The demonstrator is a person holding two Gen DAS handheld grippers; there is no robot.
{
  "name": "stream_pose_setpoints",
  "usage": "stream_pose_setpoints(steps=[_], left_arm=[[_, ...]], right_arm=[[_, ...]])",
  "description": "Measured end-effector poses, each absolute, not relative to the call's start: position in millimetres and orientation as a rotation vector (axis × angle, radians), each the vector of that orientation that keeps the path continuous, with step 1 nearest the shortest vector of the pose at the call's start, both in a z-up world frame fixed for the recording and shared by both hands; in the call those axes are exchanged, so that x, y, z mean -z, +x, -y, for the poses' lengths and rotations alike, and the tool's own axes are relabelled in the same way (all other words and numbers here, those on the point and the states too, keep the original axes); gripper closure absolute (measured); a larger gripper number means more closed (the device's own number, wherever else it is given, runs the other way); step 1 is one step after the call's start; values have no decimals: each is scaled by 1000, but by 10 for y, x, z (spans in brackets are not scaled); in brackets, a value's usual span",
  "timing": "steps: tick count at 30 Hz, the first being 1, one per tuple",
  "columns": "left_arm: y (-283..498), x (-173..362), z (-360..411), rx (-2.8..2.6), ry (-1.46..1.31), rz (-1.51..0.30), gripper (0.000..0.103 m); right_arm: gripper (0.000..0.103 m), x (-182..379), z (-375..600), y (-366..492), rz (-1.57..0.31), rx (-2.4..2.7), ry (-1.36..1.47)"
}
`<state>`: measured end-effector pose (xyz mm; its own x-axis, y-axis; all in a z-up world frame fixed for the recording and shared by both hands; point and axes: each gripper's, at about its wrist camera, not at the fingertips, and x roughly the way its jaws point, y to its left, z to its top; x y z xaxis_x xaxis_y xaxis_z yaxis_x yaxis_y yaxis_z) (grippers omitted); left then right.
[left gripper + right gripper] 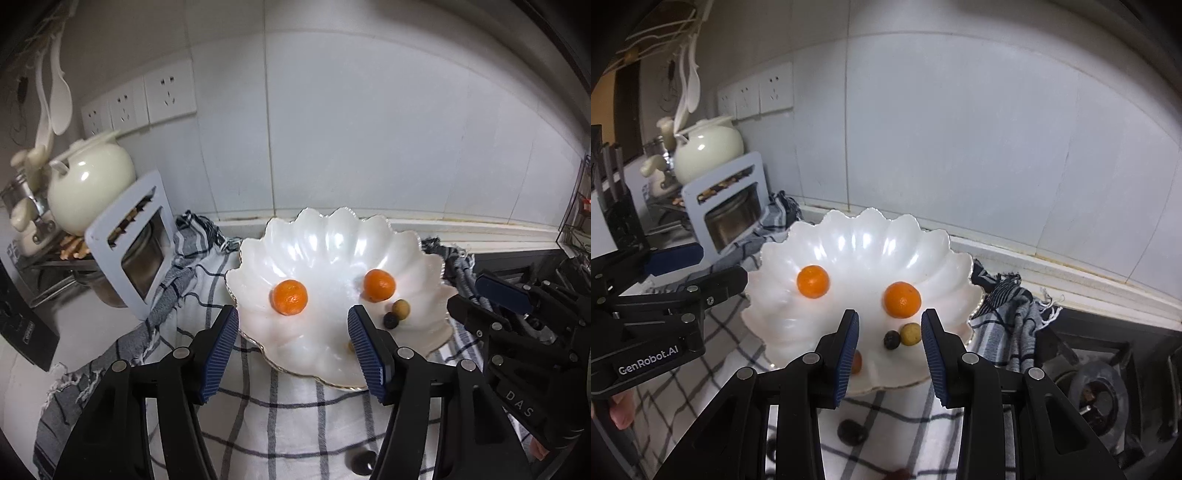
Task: Organize fruits
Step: 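Withdraw both tools from the bowl back over the cloth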
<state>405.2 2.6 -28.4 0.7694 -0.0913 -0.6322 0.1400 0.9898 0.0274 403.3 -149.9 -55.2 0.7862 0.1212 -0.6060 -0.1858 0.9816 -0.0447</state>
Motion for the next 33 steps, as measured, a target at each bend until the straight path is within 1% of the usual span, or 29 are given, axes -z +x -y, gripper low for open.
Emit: stream_pose_setpoints(steps=[10,33], left_arm=[[3590,101,123,115,98,-599,42],[2840,182,394,100,54,-602,42]], right_arm=[[66,464,1648,3660,-616,-188,-74],[66,482,1901,2963,-545,-250,-98]])
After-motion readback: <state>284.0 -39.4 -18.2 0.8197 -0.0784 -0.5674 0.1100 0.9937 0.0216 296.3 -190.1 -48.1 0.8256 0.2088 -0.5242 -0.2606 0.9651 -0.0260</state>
